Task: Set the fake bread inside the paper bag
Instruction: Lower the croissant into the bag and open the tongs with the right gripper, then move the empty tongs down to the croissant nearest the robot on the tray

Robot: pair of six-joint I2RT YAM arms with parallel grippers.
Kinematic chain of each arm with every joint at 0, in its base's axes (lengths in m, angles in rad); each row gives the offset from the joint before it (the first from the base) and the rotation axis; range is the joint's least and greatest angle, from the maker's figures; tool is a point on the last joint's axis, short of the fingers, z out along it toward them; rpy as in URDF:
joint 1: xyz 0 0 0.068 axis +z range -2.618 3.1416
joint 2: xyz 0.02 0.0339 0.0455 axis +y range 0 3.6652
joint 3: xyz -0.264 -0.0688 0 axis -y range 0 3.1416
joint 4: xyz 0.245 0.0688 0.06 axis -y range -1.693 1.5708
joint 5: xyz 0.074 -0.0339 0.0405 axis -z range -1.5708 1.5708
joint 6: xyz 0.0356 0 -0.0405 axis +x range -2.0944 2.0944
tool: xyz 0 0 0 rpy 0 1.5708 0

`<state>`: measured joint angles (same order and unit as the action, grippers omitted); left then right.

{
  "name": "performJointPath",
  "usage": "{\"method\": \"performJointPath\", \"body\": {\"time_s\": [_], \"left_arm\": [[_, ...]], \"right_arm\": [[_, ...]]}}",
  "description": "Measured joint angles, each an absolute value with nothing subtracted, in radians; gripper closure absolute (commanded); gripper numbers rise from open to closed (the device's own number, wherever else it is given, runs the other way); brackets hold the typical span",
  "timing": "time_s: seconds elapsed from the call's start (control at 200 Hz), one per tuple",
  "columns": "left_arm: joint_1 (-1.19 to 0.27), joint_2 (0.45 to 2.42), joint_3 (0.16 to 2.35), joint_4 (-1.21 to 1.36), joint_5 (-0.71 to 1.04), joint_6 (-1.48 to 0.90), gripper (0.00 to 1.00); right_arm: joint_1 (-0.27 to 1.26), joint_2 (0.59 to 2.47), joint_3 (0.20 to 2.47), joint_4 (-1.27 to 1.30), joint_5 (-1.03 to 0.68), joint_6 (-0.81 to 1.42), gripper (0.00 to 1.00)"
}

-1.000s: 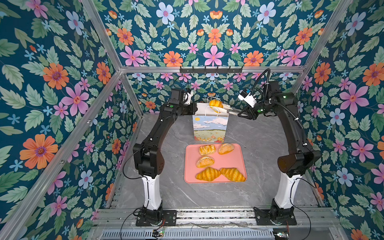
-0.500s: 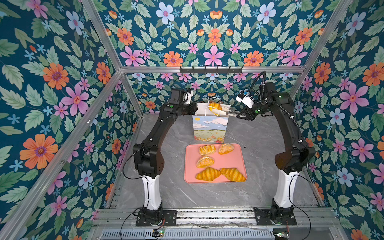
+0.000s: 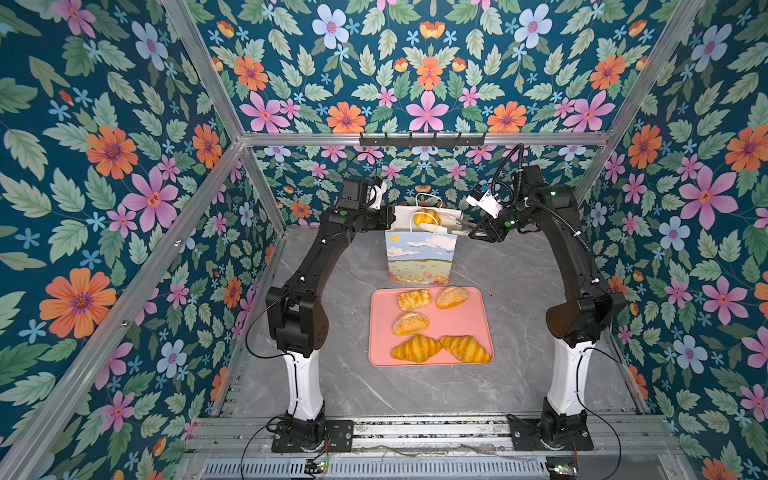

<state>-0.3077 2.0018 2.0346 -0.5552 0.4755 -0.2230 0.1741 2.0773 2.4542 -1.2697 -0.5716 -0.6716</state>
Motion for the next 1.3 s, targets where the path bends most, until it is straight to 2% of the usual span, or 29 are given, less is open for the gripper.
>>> {"method": "performJointPath", "body": {"time_s": [0.395,0.825,1.0,1.3], "left_arm": [[-0.308,1.998,2.024,-0.554,0.472,-0.230,0.92],[-0.307,1.946,1.951,-0.536,0.439,-0.292,0.91],[-0.307,1.924,1.921,-0.527,0.408,-0.322,0.90],[-0.306,1.900,1.873,-0.492,0.395,-0.343,0.89]], "right_arm": [[0.179,2.035,2.457,-1.267,-0.567,-0.653,0.53],[0.180,1.862,2.404,-1.251,-0.583,-0.520,0.54],[0.181,1.734,2.280,-1.227,-0.576,-0.440,0.55],[0.261,1.411,1.921,-1.139,-0.484,-0.361,0.56]]}}
